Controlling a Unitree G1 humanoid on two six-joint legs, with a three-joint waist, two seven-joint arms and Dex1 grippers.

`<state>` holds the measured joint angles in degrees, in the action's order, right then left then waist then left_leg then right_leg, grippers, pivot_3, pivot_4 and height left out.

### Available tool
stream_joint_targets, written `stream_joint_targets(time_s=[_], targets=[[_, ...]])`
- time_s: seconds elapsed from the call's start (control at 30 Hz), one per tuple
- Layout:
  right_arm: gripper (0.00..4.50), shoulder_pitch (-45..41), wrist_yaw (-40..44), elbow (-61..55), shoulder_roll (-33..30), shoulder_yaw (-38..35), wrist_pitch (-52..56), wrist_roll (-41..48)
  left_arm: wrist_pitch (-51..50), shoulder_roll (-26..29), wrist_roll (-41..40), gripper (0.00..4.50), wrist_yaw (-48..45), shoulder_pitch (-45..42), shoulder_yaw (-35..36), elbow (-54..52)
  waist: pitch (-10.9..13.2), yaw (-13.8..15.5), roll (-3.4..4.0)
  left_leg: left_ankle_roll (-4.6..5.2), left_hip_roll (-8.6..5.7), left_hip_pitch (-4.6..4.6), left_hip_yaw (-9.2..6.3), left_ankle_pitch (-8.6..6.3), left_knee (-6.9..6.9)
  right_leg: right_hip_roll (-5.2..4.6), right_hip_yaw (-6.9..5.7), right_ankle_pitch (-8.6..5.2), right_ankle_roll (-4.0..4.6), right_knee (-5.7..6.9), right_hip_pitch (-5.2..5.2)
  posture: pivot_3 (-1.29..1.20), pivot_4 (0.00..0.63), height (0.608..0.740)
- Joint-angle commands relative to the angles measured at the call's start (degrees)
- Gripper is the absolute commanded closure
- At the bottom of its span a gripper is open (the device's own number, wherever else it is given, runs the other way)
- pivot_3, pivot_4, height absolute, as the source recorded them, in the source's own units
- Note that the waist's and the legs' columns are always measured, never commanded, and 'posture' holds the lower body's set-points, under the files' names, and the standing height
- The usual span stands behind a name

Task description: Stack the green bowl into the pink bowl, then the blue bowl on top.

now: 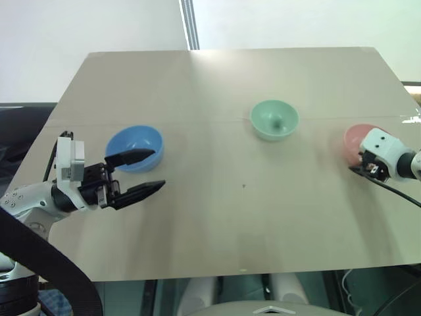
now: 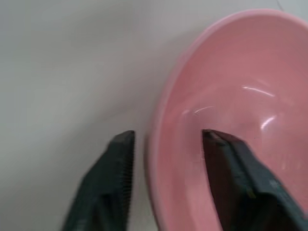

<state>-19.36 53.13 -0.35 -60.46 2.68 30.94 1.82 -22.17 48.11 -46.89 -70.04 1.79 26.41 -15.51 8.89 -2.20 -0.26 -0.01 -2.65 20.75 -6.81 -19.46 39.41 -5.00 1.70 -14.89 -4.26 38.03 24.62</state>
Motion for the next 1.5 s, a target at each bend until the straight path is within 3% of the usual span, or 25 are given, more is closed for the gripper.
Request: stream_joint_targets(time_s=[0.03, 0.07, 0.1, 0.33, 0.53, 0.77, 1.03, 1.23, 1.27, 1.3, 1.43, 1.47, 1.5], targets=[[3.71, 0.09, 0.46, -2.3, -1.03, -1.06, -0.09, -0.34, 0.37, 1.03, -0.15, 0.16, -0.6, -0.68, 1.19, -0.76, 0.0, 0.0, 0.0, 0.0, 0.0, 0.0, 0.01, 0.0, 0.0, -0.01, 0.0, 0.0, 0.0, 0.0, 0.0, 0.0, 0.15, 0.74], [4.24, 0.24, 0.52, -2.36, -1.0, -1.11, -0.11, -0.41, 0.45, 1.04, 0.0, 0.16, -0.66, -0.69, 1.13, -0.7, 0.0, 0.01, 0.0, 0.0, 0.0, 0.0, 0.01, 0.0, 0.0, -0.01, 0.01, 0.0, 0.0, 0.0, 0.0, 0.0, 0.15, 0.74], [4.46, 0.4, 0.51, -2.42, -0.99, -1.1, -0.08, -0.55, 0.52, 1.1, 0.19, 0.16, -0.77, -0.66, 1.05, -0.64, 0.0, -0.01, 0.0, 0.0, -0.01, 0.0, 0.01, 0.0, 0.0, -0.01, 0.01, 0.0, 0.0, 0.0, 0.0, 0.0, 0.15, 0.74], [4.46, 1.02, 2.04, -4.66, -1.1, -0.83, -1.1, -0.14, 0.72, 1.15, 0.83, 0.16, -1.16, -1.36, 0.94, 0.03, 0.0, 0.01, 0.0, 0.0, -0.01, 0.0, 0.0, 0.0, 0.0, 0.0, 0.0, 0.0, 0.0, 0.0, 0.0, 0.0, 0.15, 0.74], [4.46, 0.03, 5.68, -21.97, 1.4, 1.88, 3.63, 4.86, 2.13, 1.35, 4.28, 0.16, -1.02, -2.24, -0.16, 1.46, 0.01, -0.16, 0.02, 0.0, 0.04, 0.0, 0.0, 0.0, -0.01, 0.05, 0.0, 0.0, 0.0, 0.01, 0.03, 0.0, 0.15, 0.74], [4.46, -3.64, 6.01, -39.1, 3.56, 13.93, 10.57, 3.27, 3.06, 1.18, 5.91, 0.16, -2.17, -3.72, -1.67, 3.08, 0.01, 0.26, 0.01, 0.0, -0.02, 0.09, -0.15, 0.0, 0.02, -0.02, -0.13, 0.0, 0.0, -0.05, 0.01, 0.0, 0.15, 0.74], [4.46, -13.21, 5.28, -41.19, 8.99, 26.72, 13.57, -3.16, 4.54, 1.04, 7.59, 0.16, -4.01, -5.96, -4.39, 5.06, 0.01, 0.01, 0.0, -0.01, -0.05, 0.08, -0.18, 0.0, 0.03, -0.01, -0.15, 0.0, 0.0, -0.04, 0.02, 0.0, 0.15, 0.74], [4.46, -15.67, 4.46, -41.88, 12.32, 29.64, 16.91, -4.75, 5.09, 0.92, 7.77, 0.16, -4.16, -6.37, -4.54, 5.53, 0.01, -0.01, 0.0, -0.01, -0.06, 0.14, -0.2, 0.0, 0.03, -0.03, -0.15, 0.0, 0.0, -0.04, 0.07, 0.0, 0.15, 0.74], [3.6, -15.76, 4.43, -41.91, 12.42, 29.7, 17.15, -4.77, 5.11, 0.94, 7.81, 0.16, -4.18, -6.39, -4.62, 5.54, 0.01, 0.0, 0.0, -0.01, -0.06, 0.15, -0.21, 0.0, 0.03, -0.03, -0.17, 0.0, 0.0, -0.05, 0.07, 0.0, 0.15, 0.74], [3.29, -15.8, 4.46, -42.01, 12.47, 29.73, 17.37, -4.76, 5.11, 0.98, 7.8, 0.16, -4.25, -6.38, -4.65, 5.52, 0.01, 0.0, -0.01, -0.01, -0.07, 0.14, -0.22, 0.0, 0.04, -0.03, -0.17, 0.0, 0.0, -0.04, 0.07, 0.0, 0.15, 0.74], [1.34, -16.02, 4.66, -41.98, 12.58, 29.55, 17.79, -4.56, 4.83, 1.21, 7.7, 0.16, -4.4, -6.98, -4.91, 5.72, 0.01, -0.03, -0.01, -0.01, -0.06, 0.14, -0.23, 0.0, 0.03, -0.02, -0.18, 0.0, 0.0, -0.03, 0.08, 0.0, 0.15, 0.74], [1.06, -16.04, 4.58, -42.06, 12.66, 29.49, 18.01, -4.53, 4.84, 1.29, 7.71, 0.16, -4.56, -7.06, -4.92, 5.87, 0.01, -0.04, -0.01, -0.01, -0.07, 0.14, -0.23, 0.0, 0.03, -0.02, -0.18, 0.0, 0.0, -0.03, 0.07, 0.0, 0.15, 0.74], [1.06, -15.96, 4.63, -42.25, 12.55, 29.25, 18.2, -4.38, 4.83, 1.36, 7.71, 0.16, -4.69, -7.11, -4.91, 5.99, 0.01, -0.06, -0.01, -0.01, -0.07, 0.14, -0.22, 0.0, 0.03, -0.02, -0.18, 0.0, 0.0, -0.03, 0.07, 0.0, 0.15, 0.74]])
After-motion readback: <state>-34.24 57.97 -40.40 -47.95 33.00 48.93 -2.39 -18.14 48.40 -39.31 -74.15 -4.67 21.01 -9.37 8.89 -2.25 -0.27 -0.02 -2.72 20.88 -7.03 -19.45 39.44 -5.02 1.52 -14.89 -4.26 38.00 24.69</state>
